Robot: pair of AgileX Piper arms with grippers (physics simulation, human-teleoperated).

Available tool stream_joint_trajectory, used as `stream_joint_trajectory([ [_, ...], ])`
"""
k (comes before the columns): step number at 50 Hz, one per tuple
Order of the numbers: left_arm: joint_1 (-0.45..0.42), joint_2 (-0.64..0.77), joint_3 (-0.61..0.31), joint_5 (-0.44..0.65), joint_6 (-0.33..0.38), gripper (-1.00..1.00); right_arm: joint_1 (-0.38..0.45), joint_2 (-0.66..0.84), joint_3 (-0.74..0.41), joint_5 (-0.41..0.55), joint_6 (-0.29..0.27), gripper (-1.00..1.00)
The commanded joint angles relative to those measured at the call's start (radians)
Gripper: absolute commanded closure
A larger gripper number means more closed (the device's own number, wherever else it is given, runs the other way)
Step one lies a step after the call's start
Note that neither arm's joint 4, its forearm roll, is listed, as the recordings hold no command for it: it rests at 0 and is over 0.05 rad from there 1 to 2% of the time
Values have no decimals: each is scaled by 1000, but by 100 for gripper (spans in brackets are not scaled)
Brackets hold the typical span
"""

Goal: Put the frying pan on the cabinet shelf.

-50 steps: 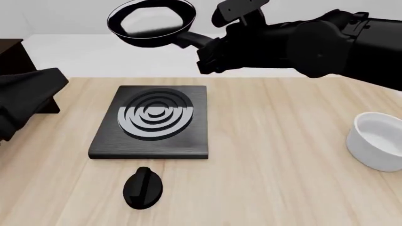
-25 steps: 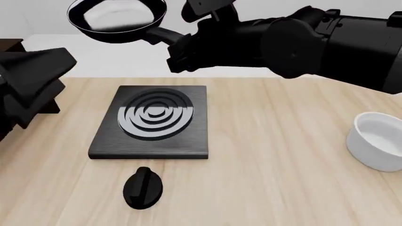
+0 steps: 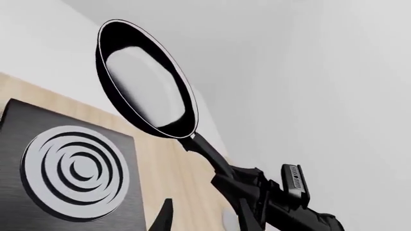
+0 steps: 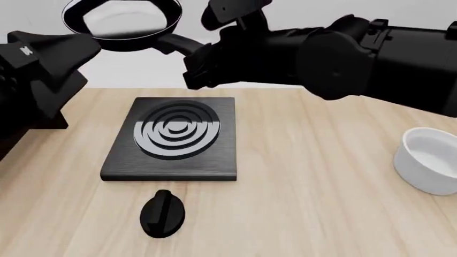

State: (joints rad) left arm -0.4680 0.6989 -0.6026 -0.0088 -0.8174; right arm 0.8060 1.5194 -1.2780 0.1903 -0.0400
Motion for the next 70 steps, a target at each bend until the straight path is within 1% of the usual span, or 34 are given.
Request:
stream_joint_trajectory([
  [1, 11, 58, 21, -66, -21, -100, 26, -41, 0, -23, 28, 100],
  [8, -9, 62, 12, -69, -34, -100, 43, -40, 8, -35, 35, 100],
  [13, -9, 64, 8, -71, -33, -100, 70, -26, -3, -36, 55, 100],
  [19, -11, 43, 2, -53, -39, -100, 93, -1, -21, -40, 56, 100],
  [29, -14, 31, 18, -60, -53, -100, 125, 24, -47, -53, 69, 100],
  [35, -24, 31, 21, -65, -63, -100, 140, 33, -58, -53, 68, 100],
  [42, -19, 33, 33, -78, -71, -100, 152, 38, -73, -51, 74, 100],
  [44, -15, 33, 38, -82, -73, -100, 162, 40, -73, -54, 83, 100],
  [54, -19, 33, 55, -92, -73, -100, 166, 38, -75, -58, 82, 100],
  [64, -12, 38, 52, -93, -75, -100, 173, 28, -73, -61, 84, 100],
  [70, -12, 60, 53, -108, -73, -100, 200, 17, -59, -70, 97, 100],
])
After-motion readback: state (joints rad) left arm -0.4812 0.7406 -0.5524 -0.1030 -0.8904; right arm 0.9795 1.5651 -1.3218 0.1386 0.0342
